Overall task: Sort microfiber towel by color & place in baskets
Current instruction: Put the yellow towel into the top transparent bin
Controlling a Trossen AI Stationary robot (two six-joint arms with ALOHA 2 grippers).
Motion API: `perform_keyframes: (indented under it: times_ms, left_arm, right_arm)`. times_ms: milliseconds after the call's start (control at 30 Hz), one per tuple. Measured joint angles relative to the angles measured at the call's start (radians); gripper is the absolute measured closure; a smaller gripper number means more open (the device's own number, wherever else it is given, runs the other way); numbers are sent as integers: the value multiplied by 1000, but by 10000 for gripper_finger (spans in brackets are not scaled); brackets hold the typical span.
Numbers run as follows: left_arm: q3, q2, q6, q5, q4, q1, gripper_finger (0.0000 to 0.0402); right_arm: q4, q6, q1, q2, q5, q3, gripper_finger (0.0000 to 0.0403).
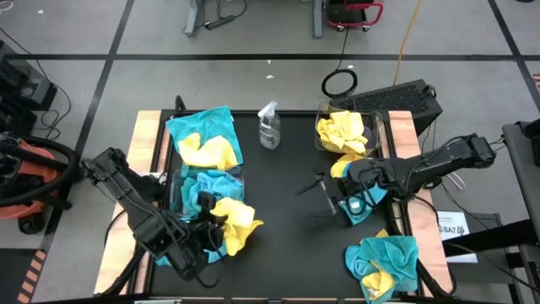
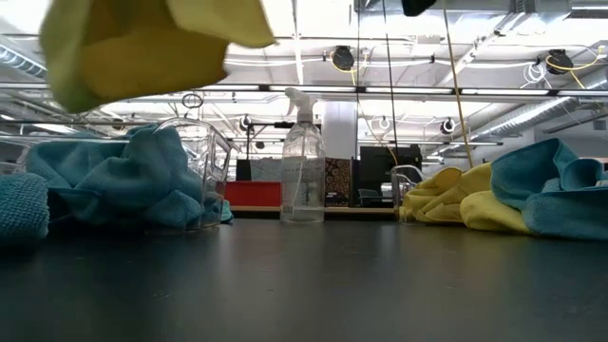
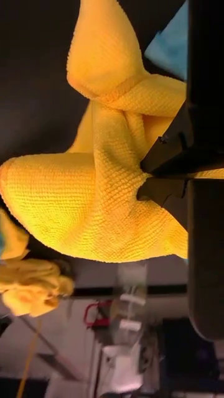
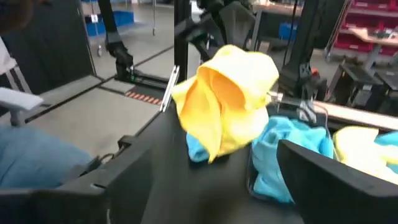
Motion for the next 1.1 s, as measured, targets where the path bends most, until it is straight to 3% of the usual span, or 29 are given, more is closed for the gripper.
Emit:
perform_keyframes:
  times_ms: [267,600,800,1100]
  left_arm:
    - [0,0,242,-28,156,67,400]
    - [0,0,548,-27,417,149,400]
    - [0,0,683,52,572,197,400]
    - [-1,2,752,152,658,261,400]
  right_arm:
    - [174,-47,-3,80,75,0,55]
    - [330,-40,-3,176,81,0,53]
    - [397,-39,-3,218,87,0,53]
    - [469,-12,-3,285,71,0,53]
